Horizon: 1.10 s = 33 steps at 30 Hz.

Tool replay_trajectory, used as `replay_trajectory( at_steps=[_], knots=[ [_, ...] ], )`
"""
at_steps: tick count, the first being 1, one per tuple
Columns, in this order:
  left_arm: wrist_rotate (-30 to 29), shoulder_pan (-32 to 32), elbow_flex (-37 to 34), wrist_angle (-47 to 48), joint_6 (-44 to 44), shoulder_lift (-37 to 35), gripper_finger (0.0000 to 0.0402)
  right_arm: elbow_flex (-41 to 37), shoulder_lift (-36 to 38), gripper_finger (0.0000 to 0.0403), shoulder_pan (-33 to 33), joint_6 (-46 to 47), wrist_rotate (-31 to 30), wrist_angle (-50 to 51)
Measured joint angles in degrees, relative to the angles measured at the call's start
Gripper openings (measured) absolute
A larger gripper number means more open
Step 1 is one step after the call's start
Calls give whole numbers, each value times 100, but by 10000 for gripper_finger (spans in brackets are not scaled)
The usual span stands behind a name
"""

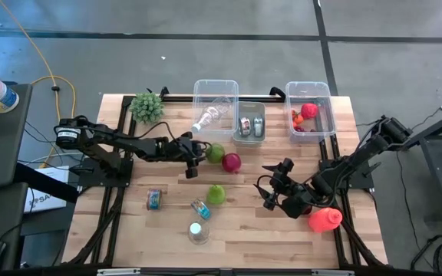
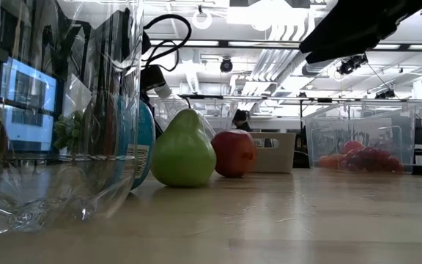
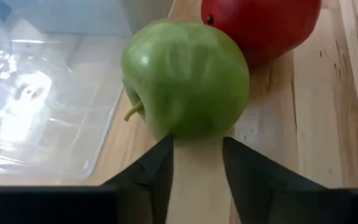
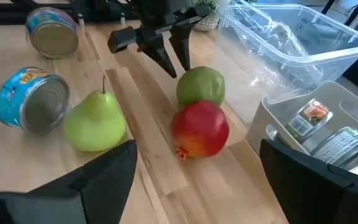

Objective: Pick & Place Food Item
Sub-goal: Put the pomegranate in to the right transparent bin

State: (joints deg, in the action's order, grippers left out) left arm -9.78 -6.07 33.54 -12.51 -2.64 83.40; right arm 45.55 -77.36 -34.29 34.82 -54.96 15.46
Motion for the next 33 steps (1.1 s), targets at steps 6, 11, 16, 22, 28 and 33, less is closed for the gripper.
replay_trajectory(
  at_steps=[6, 11, 16, 22, 28, 33],
  knots=[
    [360, -4, 10, -41, 258, 64, 184, -521, 0, 330, 362, -10, -10, -815],
    [698, 30, 13, -73, 271, 353, 188, -1171, 0, 330, 742, -367, 424, -2283],
    [714, 73, 9, -181, 269, 703, 189, -1705, -136, 330, 1117, -894, 1226, -3798],
    [743, 74, 9, -365, 358, 990, 189, -1755, -743, 330, 1470, -1448, 1931, -4827],
    [737, 74, 13, -376, 359, 1004, 189, -1760, -1546, 330, 1778, -2206, 2001, -5878],
    [734, 74, 13, -374, 357, 1010, 189, -1758, -2063, 330, 2065, -2620, 1852, -6592]
  ],
)
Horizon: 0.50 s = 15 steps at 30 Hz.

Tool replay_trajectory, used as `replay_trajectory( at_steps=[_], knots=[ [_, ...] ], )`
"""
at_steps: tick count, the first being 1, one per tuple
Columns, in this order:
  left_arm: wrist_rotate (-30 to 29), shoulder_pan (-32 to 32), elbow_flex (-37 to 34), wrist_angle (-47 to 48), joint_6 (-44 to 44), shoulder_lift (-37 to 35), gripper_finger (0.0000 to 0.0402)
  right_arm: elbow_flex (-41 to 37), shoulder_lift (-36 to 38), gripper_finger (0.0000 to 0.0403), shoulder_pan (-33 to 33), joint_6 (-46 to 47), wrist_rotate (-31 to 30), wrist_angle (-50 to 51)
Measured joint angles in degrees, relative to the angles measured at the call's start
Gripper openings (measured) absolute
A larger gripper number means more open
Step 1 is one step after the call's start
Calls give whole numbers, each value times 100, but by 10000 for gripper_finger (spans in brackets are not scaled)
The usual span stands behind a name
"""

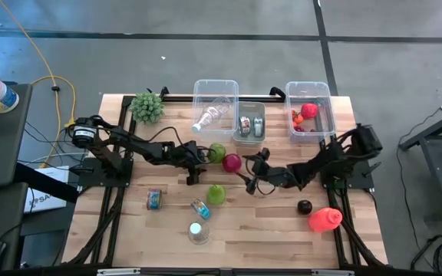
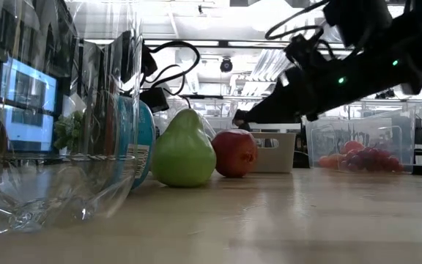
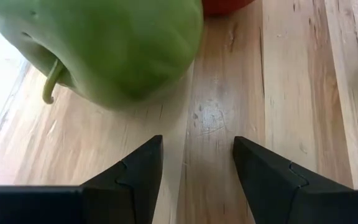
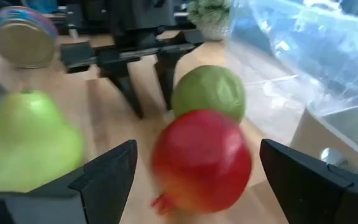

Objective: Pick & Place Food Item
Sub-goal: Put the pomegranate in to the right transparent bin

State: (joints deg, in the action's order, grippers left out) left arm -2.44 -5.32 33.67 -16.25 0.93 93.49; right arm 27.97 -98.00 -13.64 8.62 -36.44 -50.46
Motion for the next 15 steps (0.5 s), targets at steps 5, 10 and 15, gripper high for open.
replay_trajectory(
  at_steps=[5, 10, 15],
  knots=[
    [-4, 0, -2, -58, 0, 7, 189, 108, -337, 330, 192, -693, 57, -795],
    [-7, 0, -7, -101, -2, 11, 189, 559, -372, 330, 340, -650, 69, -283],
    [-7, 0, -7, -114, -79, 12, 189, 995, -374, 330, 394, -427, -2, 579]
  ],
)
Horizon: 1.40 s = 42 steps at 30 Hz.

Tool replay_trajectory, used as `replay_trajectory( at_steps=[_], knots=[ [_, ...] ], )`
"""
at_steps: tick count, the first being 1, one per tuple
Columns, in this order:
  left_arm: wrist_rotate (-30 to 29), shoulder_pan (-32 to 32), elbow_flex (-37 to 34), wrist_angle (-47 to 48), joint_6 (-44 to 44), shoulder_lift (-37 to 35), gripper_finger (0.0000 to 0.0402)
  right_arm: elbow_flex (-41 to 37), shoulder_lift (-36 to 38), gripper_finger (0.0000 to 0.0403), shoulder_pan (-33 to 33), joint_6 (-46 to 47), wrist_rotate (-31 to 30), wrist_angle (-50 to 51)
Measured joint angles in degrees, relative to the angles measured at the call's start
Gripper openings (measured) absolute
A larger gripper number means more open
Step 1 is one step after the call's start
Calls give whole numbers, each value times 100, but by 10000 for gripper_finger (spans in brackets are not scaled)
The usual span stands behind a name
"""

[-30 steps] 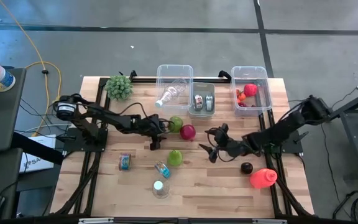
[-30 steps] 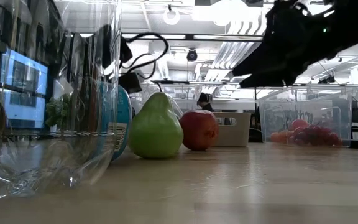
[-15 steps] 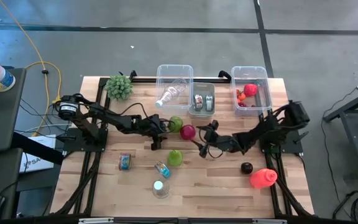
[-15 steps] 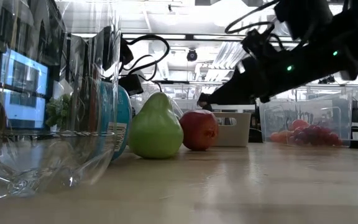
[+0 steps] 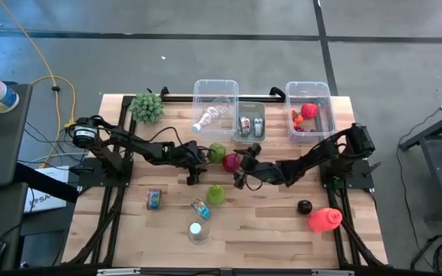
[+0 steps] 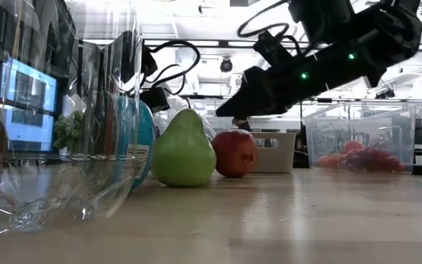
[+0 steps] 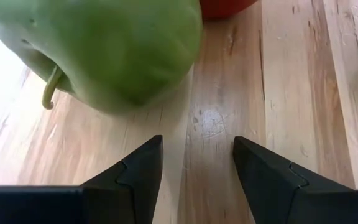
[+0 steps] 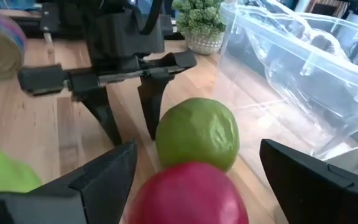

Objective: Pick & Place Food Item
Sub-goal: Put the pomegranate in to the right transparent bin

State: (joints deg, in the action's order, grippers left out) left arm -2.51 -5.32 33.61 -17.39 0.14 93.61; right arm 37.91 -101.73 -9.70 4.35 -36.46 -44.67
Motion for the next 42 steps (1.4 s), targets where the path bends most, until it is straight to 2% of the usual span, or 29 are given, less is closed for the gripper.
replay_trajectory(
  at_steps=[3, 17, 29, 35, 42],
  knots=[
    [5, 0, 0, -4, -50, 2, 189, 94, 0, 330, 11, 260, -161, 294],
    [98, -3, 0, -4, -78, 2, 189, 105, 0, 330, 45, 794, -66, 586],
    [118, -2, -2, -2, -70, 2, 189, 105, 0, 330, 73, 1094, 92, 544],
    [118, -2, -2, -1, -74, 2, 189, 105, 0, 330, 73, 924, 98, 485],
    [120, -2, -2, 9, -65, 2, 189, 105, 0, 330, 85, 801, 660, 469]
  ],
)
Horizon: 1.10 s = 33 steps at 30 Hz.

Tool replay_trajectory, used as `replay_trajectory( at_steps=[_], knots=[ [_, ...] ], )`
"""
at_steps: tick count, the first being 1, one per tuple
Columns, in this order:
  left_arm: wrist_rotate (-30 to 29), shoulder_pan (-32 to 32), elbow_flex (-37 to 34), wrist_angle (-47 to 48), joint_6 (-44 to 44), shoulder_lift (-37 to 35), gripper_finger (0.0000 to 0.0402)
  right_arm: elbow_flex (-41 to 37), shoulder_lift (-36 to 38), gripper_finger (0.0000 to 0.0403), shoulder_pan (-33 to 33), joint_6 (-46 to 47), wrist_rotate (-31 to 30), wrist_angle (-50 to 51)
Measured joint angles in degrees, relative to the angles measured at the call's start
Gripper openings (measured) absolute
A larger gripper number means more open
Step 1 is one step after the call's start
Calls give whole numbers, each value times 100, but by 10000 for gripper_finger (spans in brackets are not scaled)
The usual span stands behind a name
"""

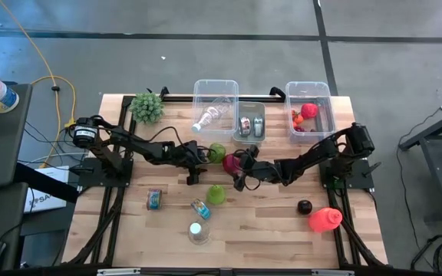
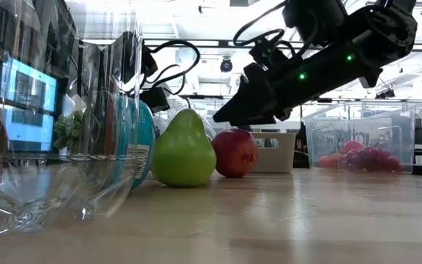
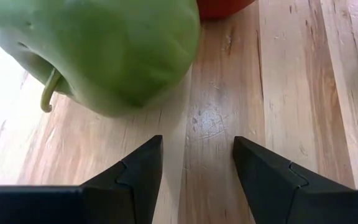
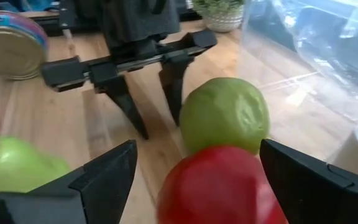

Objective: Pick & Place Food Item
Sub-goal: Put the pomegranate in to the right transparent bin

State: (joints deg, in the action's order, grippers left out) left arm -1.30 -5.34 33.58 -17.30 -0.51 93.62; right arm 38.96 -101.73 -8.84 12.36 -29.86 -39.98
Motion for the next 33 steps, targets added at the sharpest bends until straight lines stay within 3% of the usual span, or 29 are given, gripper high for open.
replay_trajectory(
  at_steps=[7, 19, 33],
  knots=[
    [0, 0, 0, 4, 15, 0, 189, 0, 2, 330, -4, 0, 34, -1],
    [0, 0, 0, 7, 11, 0, 189, 0, 2, 330, -17, 90, -480, 27],
    [0, 0, 0, 9, 9, 0, 189, 0, 4, 330, 4, 171, -364, -134]
  ],
)
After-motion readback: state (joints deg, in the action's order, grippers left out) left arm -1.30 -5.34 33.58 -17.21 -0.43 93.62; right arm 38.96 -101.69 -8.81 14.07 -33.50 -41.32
